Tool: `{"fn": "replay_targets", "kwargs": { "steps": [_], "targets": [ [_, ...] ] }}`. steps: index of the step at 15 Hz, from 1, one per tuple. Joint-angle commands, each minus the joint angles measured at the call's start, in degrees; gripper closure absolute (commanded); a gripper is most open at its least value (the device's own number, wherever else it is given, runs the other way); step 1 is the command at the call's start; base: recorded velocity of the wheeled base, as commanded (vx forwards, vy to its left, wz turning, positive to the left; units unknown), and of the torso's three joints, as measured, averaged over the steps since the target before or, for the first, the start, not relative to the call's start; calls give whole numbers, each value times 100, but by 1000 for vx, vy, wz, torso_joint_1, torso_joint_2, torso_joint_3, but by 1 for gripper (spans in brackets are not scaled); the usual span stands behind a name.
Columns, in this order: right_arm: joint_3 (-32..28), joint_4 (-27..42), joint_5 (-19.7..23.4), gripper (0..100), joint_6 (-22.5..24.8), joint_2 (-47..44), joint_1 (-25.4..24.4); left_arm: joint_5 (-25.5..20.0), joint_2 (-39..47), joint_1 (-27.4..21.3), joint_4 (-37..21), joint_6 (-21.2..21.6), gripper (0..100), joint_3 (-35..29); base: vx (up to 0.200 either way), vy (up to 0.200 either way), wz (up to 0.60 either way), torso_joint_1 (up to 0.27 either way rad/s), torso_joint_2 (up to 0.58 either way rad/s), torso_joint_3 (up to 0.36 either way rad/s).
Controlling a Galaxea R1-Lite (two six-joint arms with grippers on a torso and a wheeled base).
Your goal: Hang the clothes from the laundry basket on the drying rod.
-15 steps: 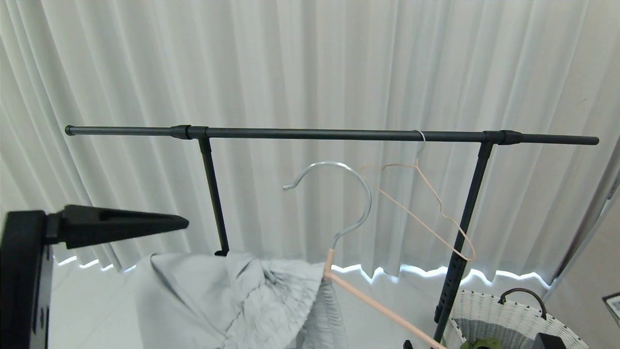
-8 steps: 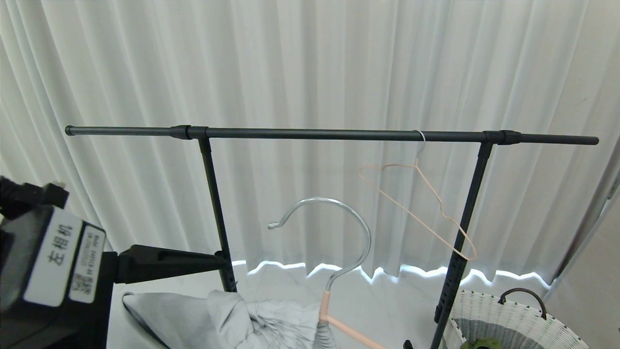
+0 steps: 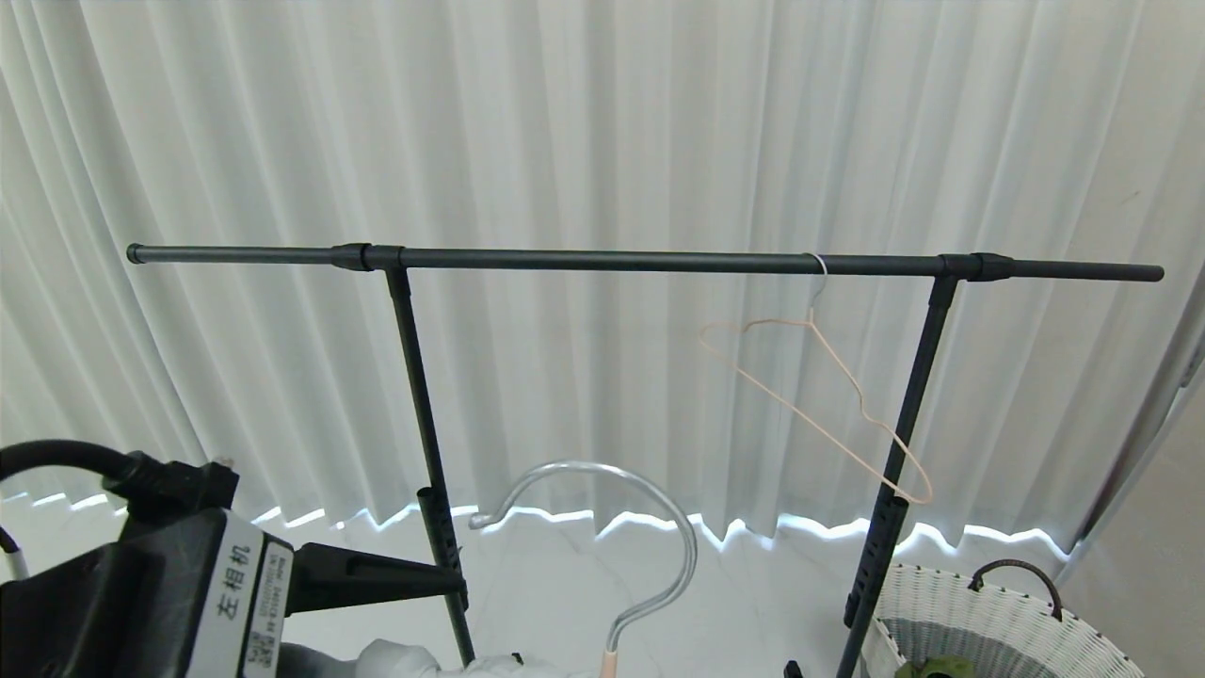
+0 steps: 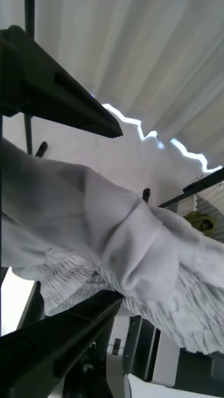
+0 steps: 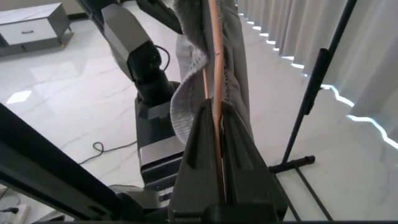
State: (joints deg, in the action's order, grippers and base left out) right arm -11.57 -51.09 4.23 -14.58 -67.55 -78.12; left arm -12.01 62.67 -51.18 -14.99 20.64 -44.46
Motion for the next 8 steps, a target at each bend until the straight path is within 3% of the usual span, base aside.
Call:
{"fn": "replay_targets", "kwargs": {
  "steps": [1,3,6,7,8],
  "targets": [
    [6,-6,52,100,17,-13,-2,-3,43,2,-3,2,0,16,0,0,0,0,0,0],
    [6,-6,113,100,25,-13,-2,-47,8,-15,-3,2,0,78,0,0,0,0,0,0],
    [-12,-6,122,100,25,-13,-11,-601,-9,11,-3,46,0,122,0,0,0,0,0,0],
    [-21,-6,122,100,34,-13,-2,-610,-9,11,-3,54,100,130,0,0,0,0,0,0],
    [-21,-6,122,100,69,-4,-2,-610,-1,11,-3,54,100,130,0,0,0,0,0,0]
  ]
}}
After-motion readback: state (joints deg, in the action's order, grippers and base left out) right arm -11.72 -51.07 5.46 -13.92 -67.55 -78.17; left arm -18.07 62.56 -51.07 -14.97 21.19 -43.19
